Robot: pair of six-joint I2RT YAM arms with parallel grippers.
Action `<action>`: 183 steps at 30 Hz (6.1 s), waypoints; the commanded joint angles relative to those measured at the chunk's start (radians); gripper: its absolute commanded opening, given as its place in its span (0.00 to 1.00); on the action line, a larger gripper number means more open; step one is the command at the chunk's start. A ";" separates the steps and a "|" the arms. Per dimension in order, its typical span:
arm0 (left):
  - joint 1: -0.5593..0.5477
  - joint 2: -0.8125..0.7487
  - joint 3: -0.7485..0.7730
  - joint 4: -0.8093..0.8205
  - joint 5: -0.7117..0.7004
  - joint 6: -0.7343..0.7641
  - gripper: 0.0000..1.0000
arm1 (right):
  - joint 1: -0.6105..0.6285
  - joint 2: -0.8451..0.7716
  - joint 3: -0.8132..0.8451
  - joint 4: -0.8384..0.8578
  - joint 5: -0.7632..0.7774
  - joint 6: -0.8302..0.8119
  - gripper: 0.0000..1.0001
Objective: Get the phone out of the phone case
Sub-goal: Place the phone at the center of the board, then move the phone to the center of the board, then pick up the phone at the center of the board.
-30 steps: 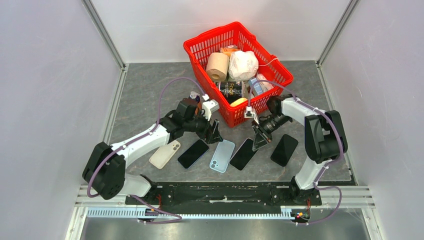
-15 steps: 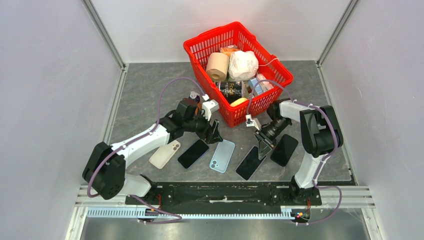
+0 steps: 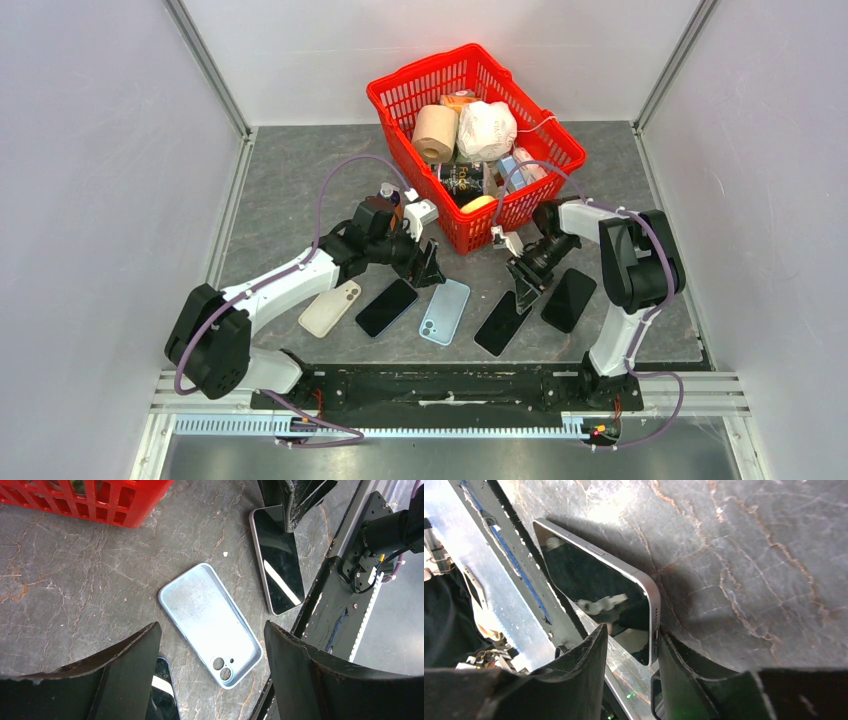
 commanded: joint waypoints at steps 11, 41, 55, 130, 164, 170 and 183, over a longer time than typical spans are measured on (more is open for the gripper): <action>0.004 -0.030 0.002 0.020 0.002 0.051 0.82 | -0.009 -0.145 0.027 0.034 0.039 0.202 0.69; 0.016 -0.145 0.146 -0.237 -0.127 0.253 0.82 | 0.030 -0.757 -0.326 0.168 0.255 -0.150 0.88; 0.055 -0.195 0.188 -0.321 -0.197 0.307 0.84 | 0.277 -0.657 -0.444 0.448 0.475 -0.140 0.90; 0.184 -0.351 0.156 -0.389 -0.285 0.323 0.96 | 0.044 -0.825 -0.395 0.192 0.661 -0.281 0.97; 0.184 -0.332 0.145 -0.364 -0.290 0.311 0.96 | -0.061 -0.760 -0.478 0.367 0.460 -0.271 0.97; 0.184 -0.331 0.138 -0.358 -0.290 0.311 0.96 | 0.058 -0.695 -0.447 0.413 0.468 -0.166 0.97; 0.183 -0.348 0.113 -0.358 -0.303 0.317 0.96 | 0.055 -0.827 -0.467 0.256 0.637 -0.320 0.97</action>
